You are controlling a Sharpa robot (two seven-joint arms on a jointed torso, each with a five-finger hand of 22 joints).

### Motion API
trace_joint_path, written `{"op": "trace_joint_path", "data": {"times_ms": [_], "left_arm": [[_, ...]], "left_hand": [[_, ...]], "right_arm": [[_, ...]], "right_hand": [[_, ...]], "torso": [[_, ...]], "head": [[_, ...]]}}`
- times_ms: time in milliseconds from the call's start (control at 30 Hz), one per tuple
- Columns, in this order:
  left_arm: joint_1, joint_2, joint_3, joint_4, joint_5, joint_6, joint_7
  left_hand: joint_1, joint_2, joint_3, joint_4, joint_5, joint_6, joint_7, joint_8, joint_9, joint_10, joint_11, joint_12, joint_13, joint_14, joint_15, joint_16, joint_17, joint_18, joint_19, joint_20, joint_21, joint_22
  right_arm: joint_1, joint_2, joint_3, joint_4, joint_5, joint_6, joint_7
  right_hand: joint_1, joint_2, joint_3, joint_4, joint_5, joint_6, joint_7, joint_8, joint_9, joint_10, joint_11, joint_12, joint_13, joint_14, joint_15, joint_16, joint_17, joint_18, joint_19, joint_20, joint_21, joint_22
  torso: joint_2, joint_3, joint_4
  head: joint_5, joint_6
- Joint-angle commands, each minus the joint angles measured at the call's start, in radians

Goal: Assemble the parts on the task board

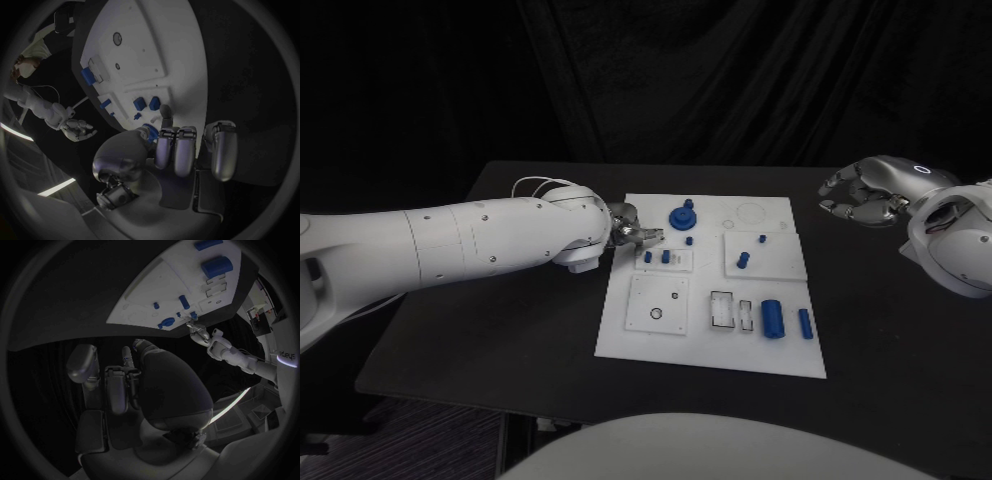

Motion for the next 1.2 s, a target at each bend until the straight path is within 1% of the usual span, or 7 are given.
{"op": "trace_joint_path", "data": {"times_ms": [33,433,533,567,633,933,1200], "left_arm": [[0.0,-0.012,0.001,0.011,-0.056,-0.219,0.164],[0.022,-0.035,0.002,0.033,-0.216,-0.4,0.421],[0.026,-0.024,0.002,0.018,-0.225,-0.349,0.523],[0.026,-0.017,0.002,0.008,-0.227,-0.325,0.556],[0.027,-0.003,0.002,-0.012,-0.23,-0.287,0.597],[0.02,0.081,0.002,-0.144,-0.255,-0.141,0.71],[0.006,0.143,0.002,-0.224,-0.392,-0.185,0.753]], "left_hand": [[0.063,-0.014,-0.01,0.002,0.051,-0.033,0.0,0.049,0.031,0.104,-0.008,0.003,0.263,0.107,-0.003,0.003,0.264,0.013,0.018,-0.005,-0.005,0.218],[0.285,-0.062,0.009,-0.003,0.165,-0.227,0.039,0.045,0.003,0.1,0.024,0.0,0.262,0.107,0.025,0.003,0.264,0.028,-0.047,0.012,-0.074,0.194],[0.45,-0.117,0.083,0.0,0.175,-0.37,0.101,-0.093,-0.1,-0.487,0.107,-0.374,0.1,-0.241,0.119,-0.16,0.089,0.059,-0.318,0.059,-0.3,0.122],[0.518,-0.134,0.12,-0.005,0.167,-0.398,0.128,-0.131,-0.136,-0.942,0.159,-0.668,-0.019,-0.703,0.17,-0.399,-0.111,0.068,-0.502,0.079,-0.437,0.079],[0.594,-0.164,0.18,-0.003,0.128,-0.431,0.142,-0.218,-0.211,-0.994,0.183,-0.823,-0.152,-0.837,0.193,-0.473,-0.204,0.06,-0.559,0.107,-0.46,0.073],[0.742,-0.275,0.482,-0.145,0.069,-0.392,0.074,-0.341,-0.588,-0.954,0.151,-1.144,-0.583,-0.371,0.113,-0.369,-0.228,0.054,-0.159,0.103,-0.131,0.164],[0.693,-0.281,0.44,-0.15,-0.11,-0.351,0.023,-0.335,-0.694,-0.913,0.112,-1.149,-0.664,-0.33,0.082,-0.38,-0.282,0.039,-0.089,0.075,-0.084,0.181]], "right_arm": [[-0.002,-0.004,0.001,0.005,-0.003,-0.014,-0.012],[-0.002,-0.006,0.001,0.01,-0.003,-0.049,0.006],[-0.002,-0.005,0.001,0.01,-0.003,-0.053,0.01],[-0.002,-0.005,0.001,0.009,-0.003,-0.054,0.011],[-0.002,-0.005,0.001,0.008,-0.003,-0.055,0.012],[-0.002,-0.013,0.001,0.012,-0.003,-0.059,0.014],[-0.002,-0.017,0.001,0.016,-0.003,-0.059,0.014]], "right_hand": [[-0.001,-0.007,0.006,-0.002,0.005,-0.006,0.002,-0.002,-0.001,0.098,0.005,-0.001,0.26,0.092,0.006,-0.004,0.237,0.013,-0.008,-0.002,-0.006,0.129],[0.0,-0.006,0.008,-0.003,0.007,-0.002,0.001,0.0,-0.001,0.099,0.004,0.0,0.261,0.093,0.005,-0.001,0.239,0.013,-0.006,-0.002,-0.003,0.129],[0.0,-0.006,0.009,-0.004,0.007,-0.001,0.001,0.001,0.0,0.1,0.004,0.0,0.261,0.093,0.005,0.0,0.239,0.013,-0.006,-0.002,-0.002,0.13],[0.0,-0.006,0.009,-0.004,0.008,0.001,0.001,0.002,0.0,0.1,0.004,0.0,0.261,0.094,0.005,0.001,0.24,0.013,-0.006,-0.002,-0.002,0.13],[0.0,-0.006,0.009,-0.004,0.008,0.001,0.001,0.002,0.0,0.1,0.004,0.0,0.261,0.094,0.005,0.001,0.24,0.013,-0.006,-0.002,-0.002,0.13],[0.0,-0.007,0.009,-0.004,0.009,0.002,0.001,0.003,0.0,0.091,0.004,-0.006,0.256,0.093,0.005,0.0,0.239,0.012,-0.005,-0.002,-0.002,0.13],[0.0,-0.007,0.009,-0.004,0.01,0.003,0.001,0.003,0.0,0.089,0.004,-0.008,0.254,0.094,0.005,0.0,0.24,0.012,-0.005,-0.002,-0.001,0.13]], "torso": [[-0.001,0.0003,-0.001],[0.0,0.0001,-0.0005],[0.0,0.0002,-0.0002],[0.0,0.0002,-0.0002],[0.0,0.0005,-0.0005],[0.0,0.0004,-0.0008],[0.0,-0.0007,-0.001]], "head": [[-0.003,0.0],[-0.006,0.0],[-0.007,0.0],[-0.009,0.0],[-0.009,0.0],[-0.018,0.0],[-0.021,0.0]]}}
